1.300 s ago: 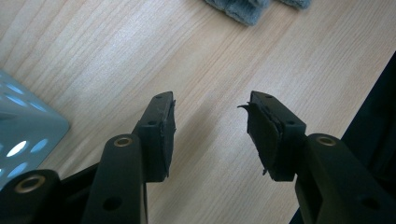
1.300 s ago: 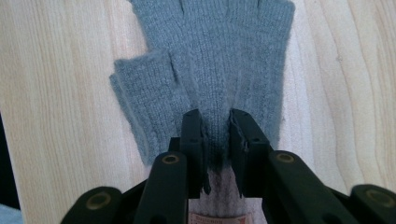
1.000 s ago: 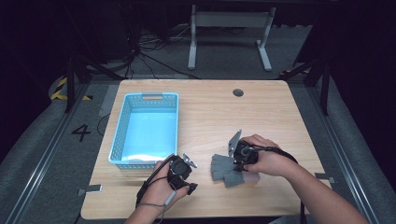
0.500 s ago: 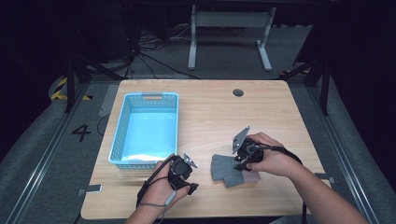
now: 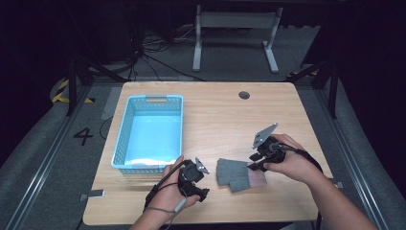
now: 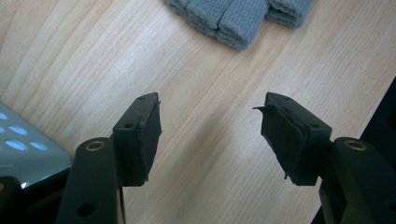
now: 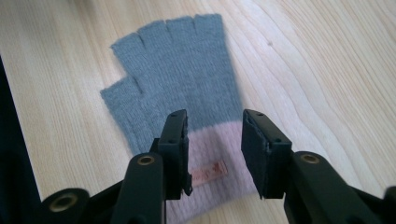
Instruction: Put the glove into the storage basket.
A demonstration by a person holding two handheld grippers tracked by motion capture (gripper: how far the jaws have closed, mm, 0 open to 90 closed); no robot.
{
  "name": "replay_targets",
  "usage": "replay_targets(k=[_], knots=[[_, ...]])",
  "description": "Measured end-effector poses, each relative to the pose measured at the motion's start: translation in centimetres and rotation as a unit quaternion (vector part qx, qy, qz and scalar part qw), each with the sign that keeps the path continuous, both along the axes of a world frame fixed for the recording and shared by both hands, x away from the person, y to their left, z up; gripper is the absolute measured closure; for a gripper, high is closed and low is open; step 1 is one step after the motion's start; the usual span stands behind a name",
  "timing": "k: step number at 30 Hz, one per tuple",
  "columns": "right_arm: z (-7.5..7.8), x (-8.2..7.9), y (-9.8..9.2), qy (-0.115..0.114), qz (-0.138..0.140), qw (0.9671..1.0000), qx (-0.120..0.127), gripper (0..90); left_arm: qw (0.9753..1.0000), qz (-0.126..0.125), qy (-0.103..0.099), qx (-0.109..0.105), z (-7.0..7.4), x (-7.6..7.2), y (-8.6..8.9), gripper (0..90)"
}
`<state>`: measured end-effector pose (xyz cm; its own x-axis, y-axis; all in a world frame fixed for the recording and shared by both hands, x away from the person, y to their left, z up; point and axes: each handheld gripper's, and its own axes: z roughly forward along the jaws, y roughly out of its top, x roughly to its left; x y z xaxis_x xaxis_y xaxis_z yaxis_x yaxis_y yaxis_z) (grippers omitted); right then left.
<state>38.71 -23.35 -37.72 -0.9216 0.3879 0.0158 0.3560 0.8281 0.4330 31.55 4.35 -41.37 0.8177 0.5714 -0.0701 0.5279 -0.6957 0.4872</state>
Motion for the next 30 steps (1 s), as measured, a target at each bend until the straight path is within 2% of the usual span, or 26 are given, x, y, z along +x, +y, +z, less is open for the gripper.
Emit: replay_targets(k=[7, 10, 13, 16, 19, 24, 30], knots=[[-0.2, -0.2, -2.2, 0.001, -0.038, 0.9991, 0.018, 61.0, 0.9993, -0.006, 0.019, -0.032, 0.3, 0.5, 0.1, 45.5], [-0.3, -0.3, -3.0, 0.003, -0.056, 0.9980, 0.029, 61.7, 0.9989, -0.009, 0.017, -0.043, 0.5, 0.5, 0.3, 48.5], [-0.3, -0.4, -4.0, -0.002, -0.069, 0.9969, 0.038, 62.3, 0.9989, -0.010, 0.009, -0.045, 0.7, 0.6, 0.3, 50.3], [-0.3, -0.4, -5.0, -0.008, -0.093, 0.9941, 0.057, 62.1, 0.9986, -0.011, 0.011, -0.052, 0.9, 0.7, 0.1, 51.9], [-0.4, -0.3, -5.9, -0.008, -0.112, 0.9909, 0.074, 62.1, 0.9982, -0.013, 0.010, -0.058, 1.4, 0.8, -0.5, 52.5], [-0.7, -0.1, -7.1, -0.007, -0.135, 0.9883, 0.070, 61.7, 0.9974, -0.015, 0.019, -0.068, 1.9, 1.2, -1.5, 53.8], [-1.0, -0.3, -7.9, 0.001, -0.139, 0.9872, 0.079, 60.8, 0.9967, -0.025, 0.026, -0.072, 1.9, 1.9, -3.3, 51.6]])
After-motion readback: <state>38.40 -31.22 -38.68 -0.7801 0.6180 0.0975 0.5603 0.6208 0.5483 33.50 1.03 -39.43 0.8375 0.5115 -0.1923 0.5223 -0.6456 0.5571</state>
